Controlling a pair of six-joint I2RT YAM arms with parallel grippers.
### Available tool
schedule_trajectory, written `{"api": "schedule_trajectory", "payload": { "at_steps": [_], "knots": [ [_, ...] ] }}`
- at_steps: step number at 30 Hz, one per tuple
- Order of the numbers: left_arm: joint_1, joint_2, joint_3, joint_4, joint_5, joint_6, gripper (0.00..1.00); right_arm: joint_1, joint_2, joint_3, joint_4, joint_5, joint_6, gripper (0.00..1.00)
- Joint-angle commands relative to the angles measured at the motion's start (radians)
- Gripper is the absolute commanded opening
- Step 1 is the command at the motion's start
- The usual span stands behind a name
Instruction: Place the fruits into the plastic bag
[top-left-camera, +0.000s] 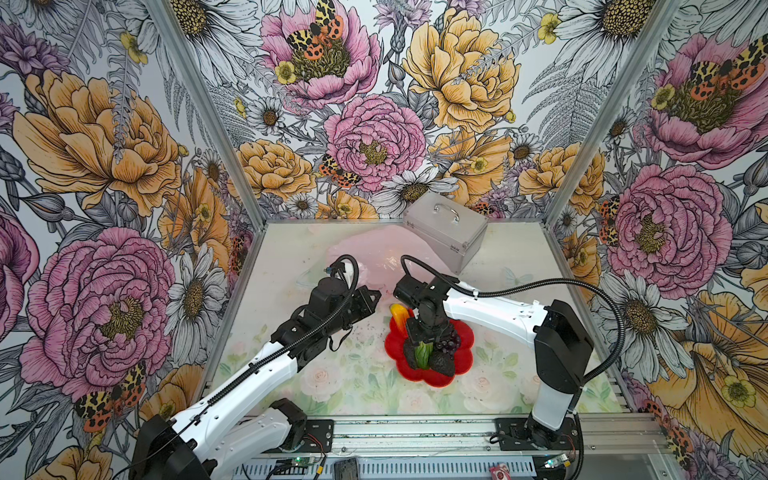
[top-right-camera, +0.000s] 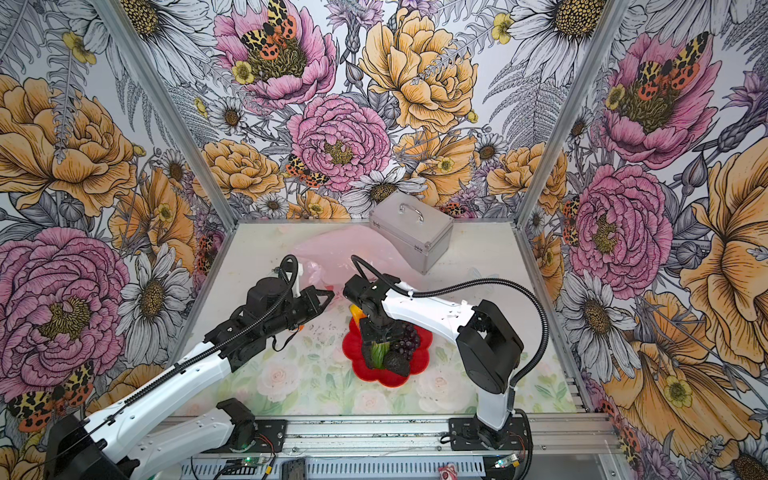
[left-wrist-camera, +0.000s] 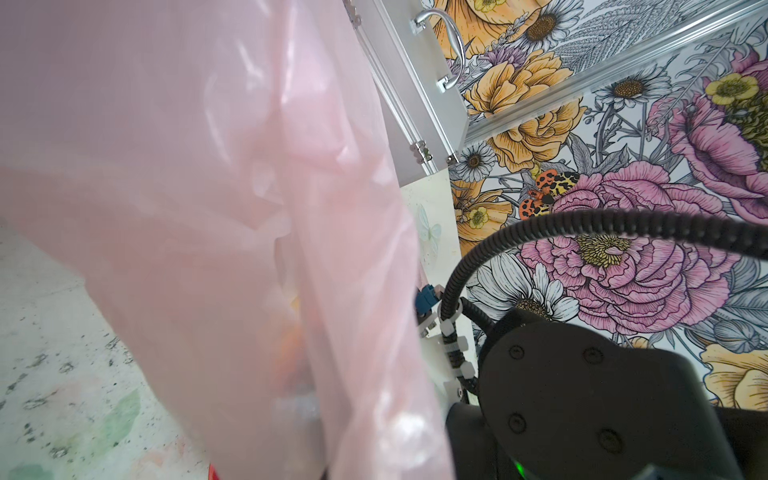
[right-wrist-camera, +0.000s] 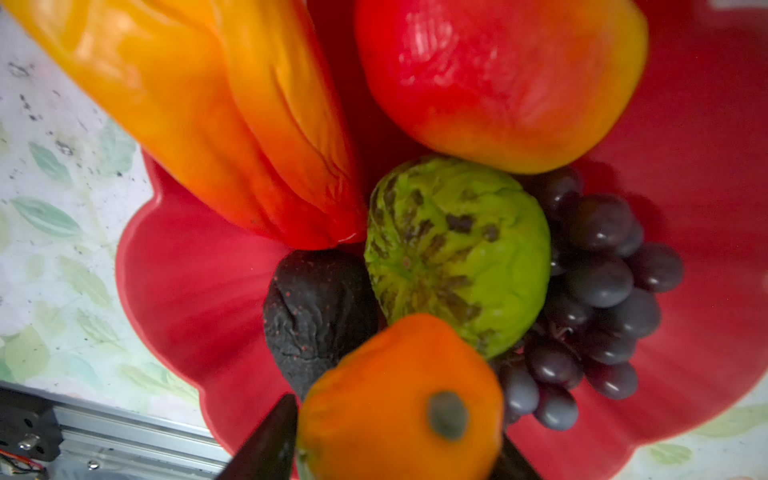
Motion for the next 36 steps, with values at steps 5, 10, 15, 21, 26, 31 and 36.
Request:
{"api": "schedule_trajectory", "payload": {
  "at_steps": [5, 10, 15, 21, 26, 31, 36],
  "knots": [
    [-0.016, -0.016, -0.005, 0.009, -0.043, -0.018, 0.00, -0.001, 0.007, 0.014, 0.037, 0.018, 0.008, 0.47],
    [-0.024, -0.005, -0.002, 0.013, -0.046, -0.022, 0.00, -0.004, -0.019, 0.016, 0.047, 0.018, 0.008, 0.45],
    [-0.032, 0.006, -0.003, 0.025, -0.050, -0.027, 0.00, -0.012, -0.049, 0.016, 0.061, 0.004, 0.012, 0.44],
    [-0.038, 0.014, -0.002, 0.037, -0.055, -0.030, 0.00, -0.032, -0.096, 0.001, 0.087, -0.036, 0.028, 0.44],
    [-0.040, 0.019, 0.004, 0.041, -0.055, -0.023, 0.00, -0.056, -0.134, -0.012, 0.112, -0.066, 0.055, 0.44],
    [-0.038, 0.024, 0.006, 0.042, -0.045, -0.017, 0.00, -0.078, -0.190, -0.036, 0.164, -0.107, 0.088, 0.44],
    [-0.028, 0.019, 0.004, 0.041, -0.031, -0.007, 0.00, -0.126, -0.263, -0.067, 0.237, -0.180, 0.146, 0.43]
  ]
}}
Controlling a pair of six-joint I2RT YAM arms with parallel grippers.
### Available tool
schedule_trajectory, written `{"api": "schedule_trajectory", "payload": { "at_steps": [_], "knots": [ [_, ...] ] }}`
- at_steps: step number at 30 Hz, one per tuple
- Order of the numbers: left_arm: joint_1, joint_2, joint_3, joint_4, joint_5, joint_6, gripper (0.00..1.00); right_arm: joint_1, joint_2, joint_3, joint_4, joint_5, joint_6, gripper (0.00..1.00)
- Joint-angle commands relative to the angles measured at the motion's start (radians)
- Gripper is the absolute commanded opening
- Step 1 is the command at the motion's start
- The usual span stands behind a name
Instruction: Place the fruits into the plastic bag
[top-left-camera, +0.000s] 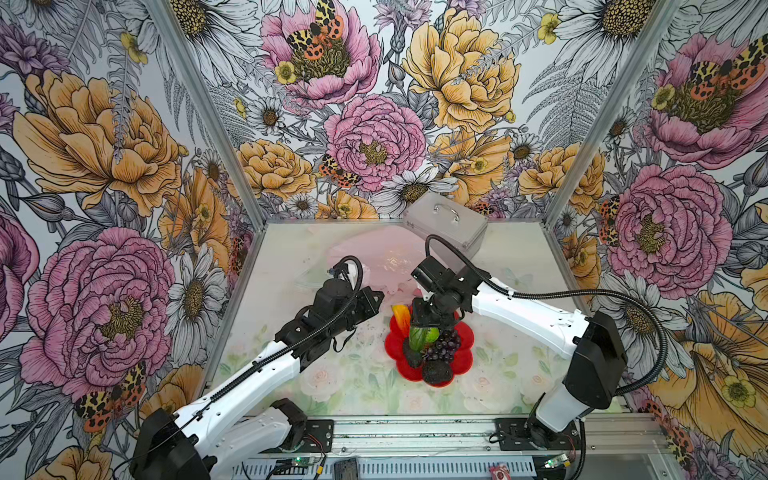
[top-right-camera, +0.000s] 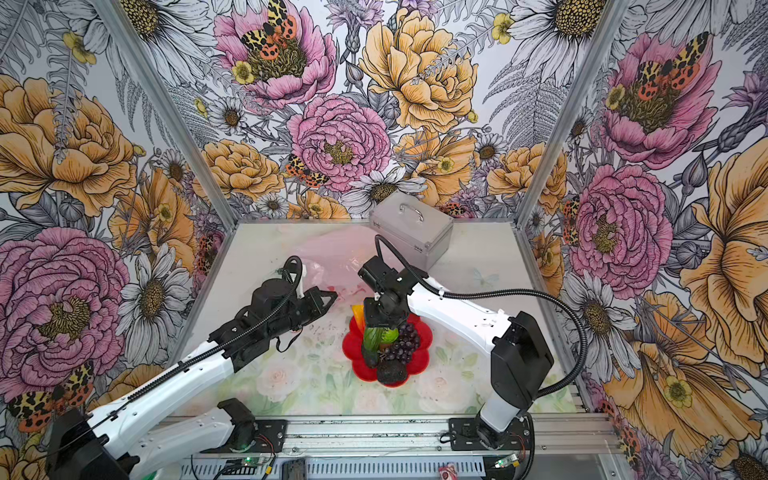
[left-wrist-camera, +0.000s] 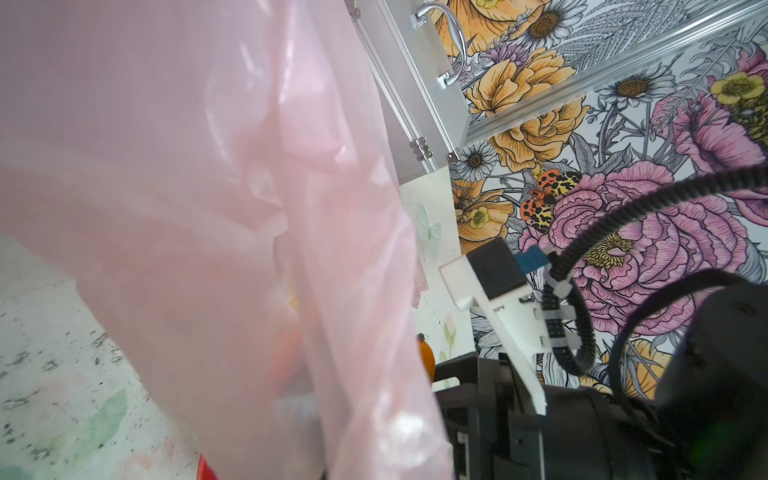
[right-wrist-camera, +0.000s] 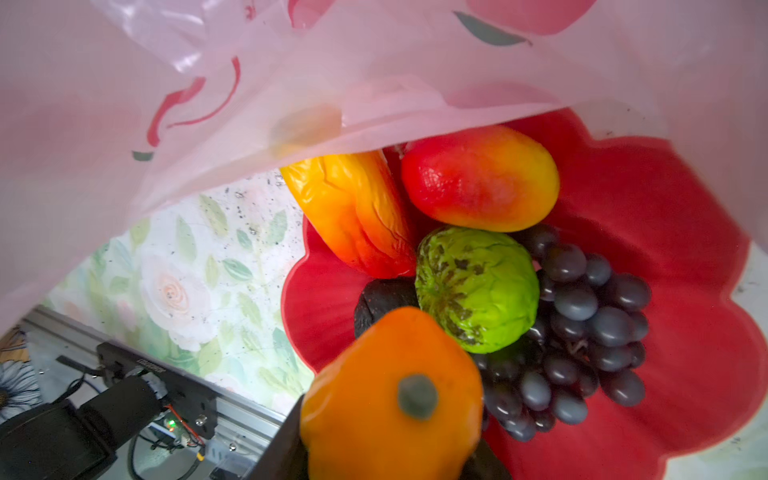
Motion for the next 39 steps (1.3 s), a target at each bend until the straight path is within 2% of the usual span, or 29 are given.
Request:
{"api": "schedule_trajectory", "payload": {
  "at_steps": [1, 11, 16, 20, 25, 29, 34, 39],
  "knots": [
    [0.008, -0.001, 0.004, 0.024, 0.007, 0.013, 0.00, -0.032, -0.082, -0.020, 0.091, -0.069, 0.063, 0.43],
    [0.026, -0.004, -0.001, 0.036, 0.028, 0.017, 0.00, -0.128, -0.201, -0.049, 0.241, -0.205, 0.194, 0.43],
    [0.029, 0.004, 0.001, 0.049, 0.033, 0.016, 0.00, -0.168, -0.244, -0.073, 0.311, -0.234, 0.310, 0.43],
    [0.031, 0.008, 0.007, 0.055, 0.035, 0.014, 0.00, -0.198, -0.317, -0.150, 0.333, -0.131, 0.498, 0.43],
    [0.025, 0.018, 0.018, 0.065, 0.040, 0.001, 0.00, -0.186, -0.452, -0.314, 0.429, 0.114, 0.773, 0.43],
    [0.006, 0.036, 0.037, 0.071, 0.033, -0.006, 0.00, -0.148, -0.513, -0.382, 0.432, 0.279, 0.895, 0.42],
    [-0.017, 0.059, 0.068, 0.072, 0.021, -0.004, 0.00, -0.116, -0.535, -0.475, 0.476, 0.327, 1.060, 0.41],
    [-0.038, 0.087, 0.099, 0.073, 0.016, -0.001, 0.00, -0.101, -0.498, -0.518, 0.543, 0.337, 1.132, 0.41]
  ]
}}
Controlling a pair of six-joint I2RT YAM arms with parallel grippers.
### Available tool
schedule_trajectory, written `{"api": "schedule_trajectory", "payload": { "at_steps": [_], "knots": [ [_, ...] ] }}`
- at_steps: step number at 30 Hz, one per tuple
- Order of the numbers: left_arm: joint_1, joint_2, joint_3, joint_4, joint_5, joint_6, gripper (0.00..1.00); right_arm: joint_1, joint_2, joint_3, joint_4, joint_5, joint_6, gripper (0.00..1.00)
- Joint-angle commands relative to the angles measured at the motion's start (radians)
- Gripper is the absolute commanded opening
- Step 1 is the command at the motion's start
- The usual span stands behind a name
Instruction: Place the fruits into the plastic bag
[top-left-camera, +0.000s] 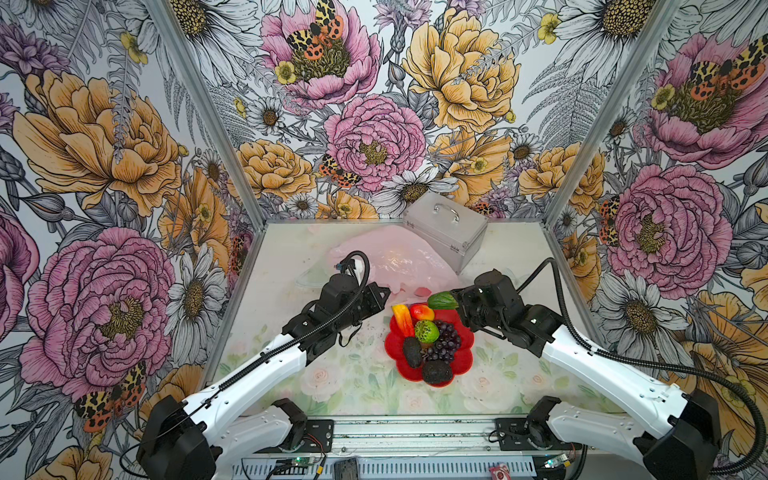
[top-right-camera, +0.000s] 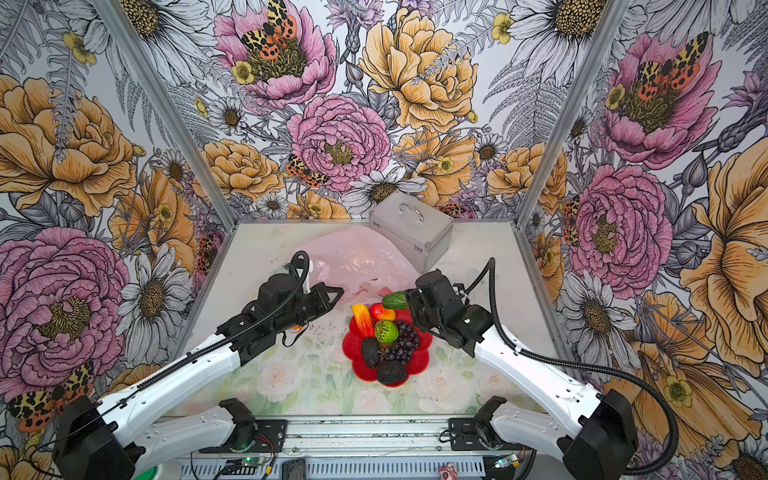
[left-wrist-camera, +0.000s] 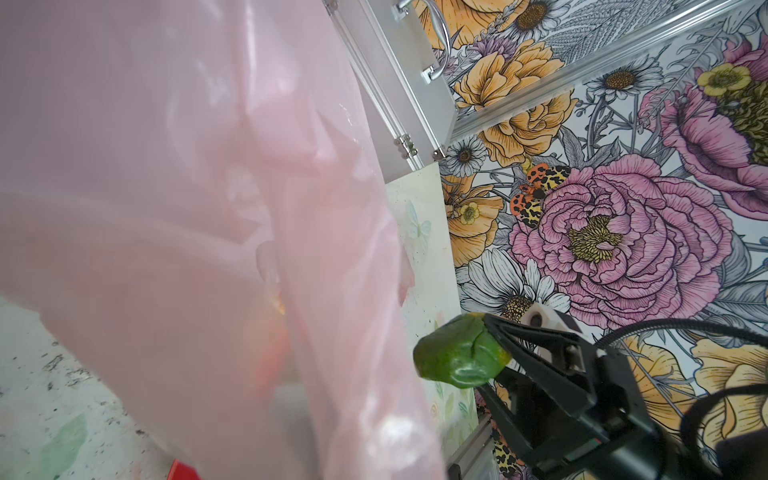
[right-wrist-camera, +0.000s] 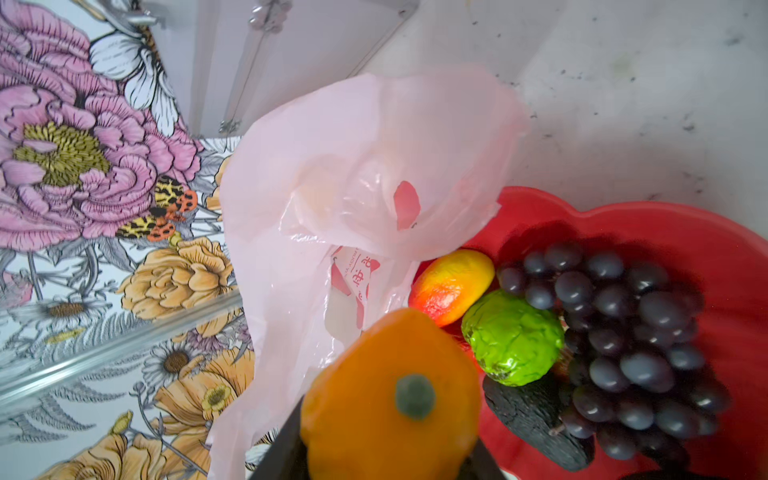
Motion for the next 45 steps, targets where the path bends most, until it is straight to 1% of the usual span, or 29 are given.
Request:
{"api": "schedule_trajectory", "payload": {
  "at_steps": [1, 8, 25, 34, 40, 45],
  "knots": [
    [-0.017, 0.016, 0.046, 0.030, 0.001, 0.001, 0.00, 0.011, 0.029, -0.004, 0.089, 0.058, 0.096, 0.41],
    [-0.036, 0.034, 0.063, 0.034, -0.009, 0.001, 0.00, 0.017, 0.148, 0.051, 0.167, 0.041, 0.100, 0.41],
    [-0.047, 0.046, 0.075, 0.053, -0.014, -0.019, 0.00, 0.024, 0.404, 0.150, 0.274, -0.016, 0.099, 0.40],
    [-0.095, 0.098, 0.118, 0.063, -0.027, -0.025, 0.00, 0.026, 0.533, 0.204, 0.340, -0.059, 0.107, 0.39],
    [-0.118, 0.132, 0.145, 0.065, -0.037, -0.022, 0.00, 0.010, 0.580, 0.214, 0.389, -0.072, 0.133, 0.38],
    [-0.132, 0.164, 0.161, 0.074, -0.035, -0.025, 0.00, -0.018, 0.634, 0.235, 0.462, -0.149, 0.141, 0.38]
  ]
}}
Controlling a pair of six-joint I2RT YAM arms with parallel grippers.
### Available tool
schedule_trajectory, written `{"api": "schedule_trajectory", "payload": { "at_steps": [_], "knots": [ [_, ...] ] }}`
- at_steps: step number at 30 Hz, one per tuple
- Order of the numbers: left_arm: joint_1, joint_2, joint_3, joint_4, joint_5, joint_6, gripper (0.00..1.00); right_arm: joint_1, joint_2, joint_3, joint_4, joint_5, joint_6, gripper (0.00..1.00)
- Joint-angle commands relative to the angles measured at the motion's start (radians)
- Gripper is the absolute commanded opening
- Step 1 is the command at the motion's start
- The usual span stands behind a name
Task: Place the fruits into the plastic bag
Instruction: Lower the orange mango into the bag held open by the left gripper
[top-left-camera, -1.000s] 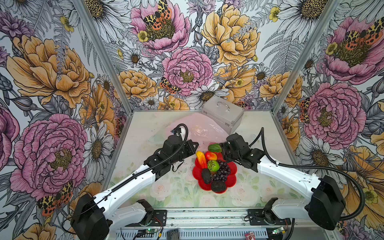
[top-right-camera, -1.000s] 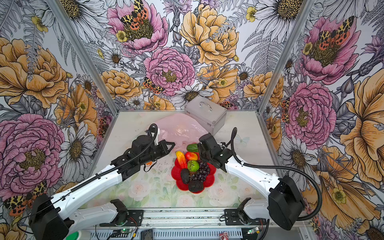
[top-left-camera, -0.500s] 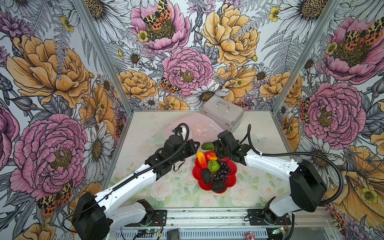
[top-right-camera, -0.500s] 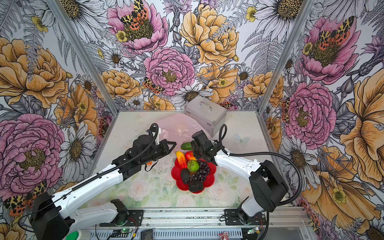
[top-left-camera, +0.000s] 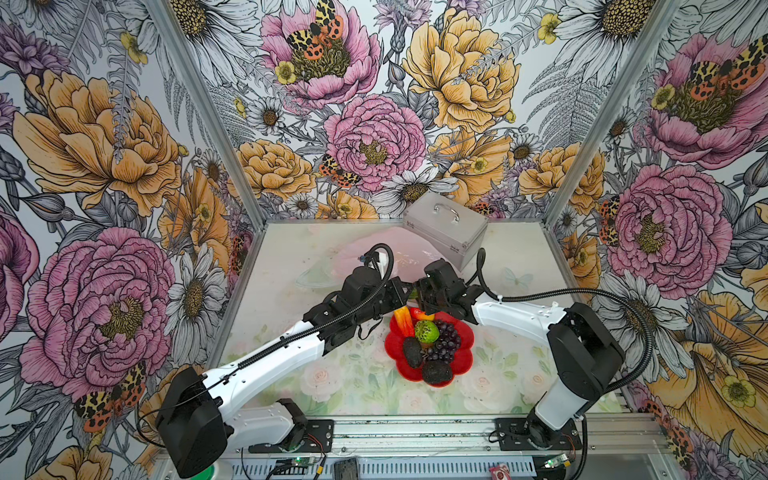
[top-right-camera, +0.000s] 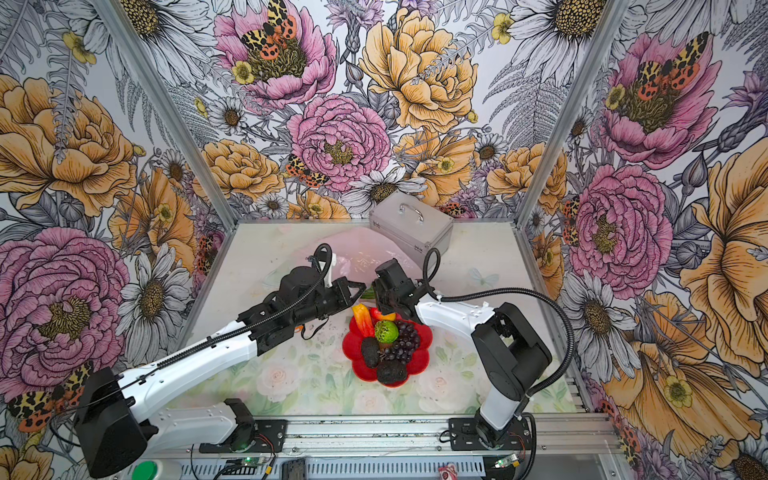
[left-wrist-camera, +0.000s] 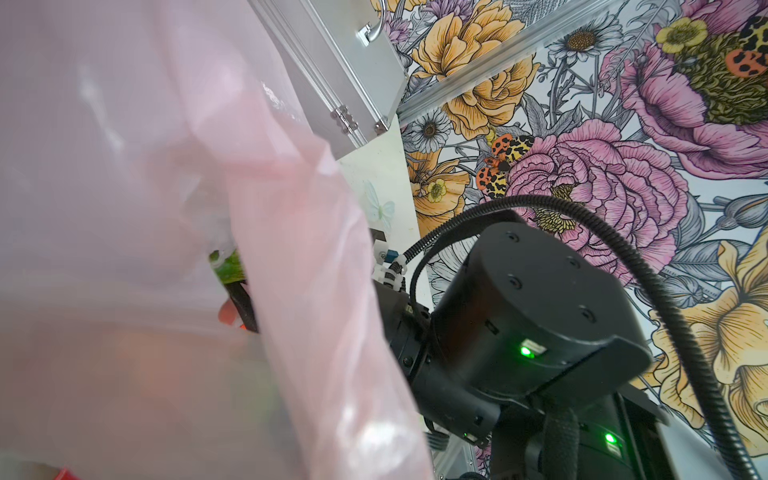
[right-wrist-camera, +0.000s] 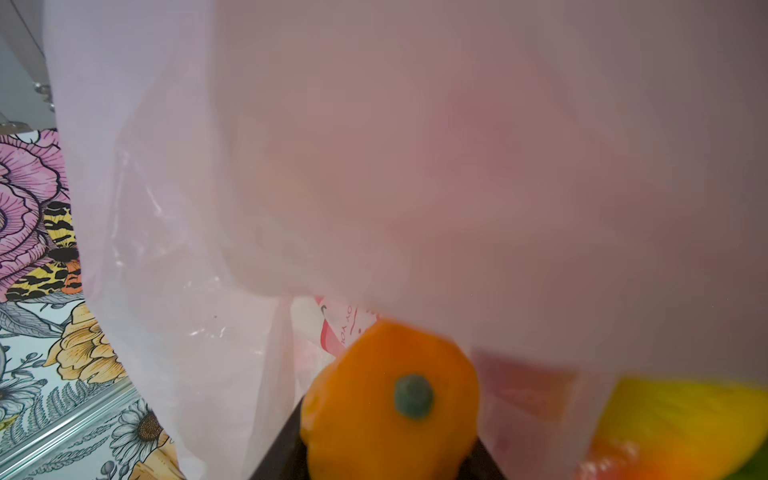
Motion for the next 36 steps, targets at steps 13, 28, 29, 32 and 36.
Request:
{"api": "schedule_trajectory", "payload": {
  "at_steps": [13, 28, 29, 32, 36],
  "knots": [
    [-0.030, 0.026, 0.002, 0.060, -0.051, -0.047, 0.00, -0.023, 0.244, 0.087, 0.444, -0.364, 0.059, 0.39],
    [-0.081, -0.015, -0.024, 0.021, -0.133, -0.071, 0.00, -0.062, 0.383, 0.190, 0.591, -0.562, -0.028, 0.69],
    [-0.080, -0.022, -0.026, 0.014, -0.139, -0.072, 0.00, -0.067, 0.389, 0.198, 0.606, -0.571, -0.035, 0.72],
    [-0.078, -0.044, -0.029, -0.009, -0.158, -0.067, 0.00, -0.080, 0.399, 0.221, 0.627, -0.592, -0.050, 0.79],
    [-0.064, -0.083, -0.046, -0.046, -0.171, -0.054, 0.00, -0.097, 0.390, 0.272, 0.580, -0.645, -0.106, 0.99]
  ]
}}
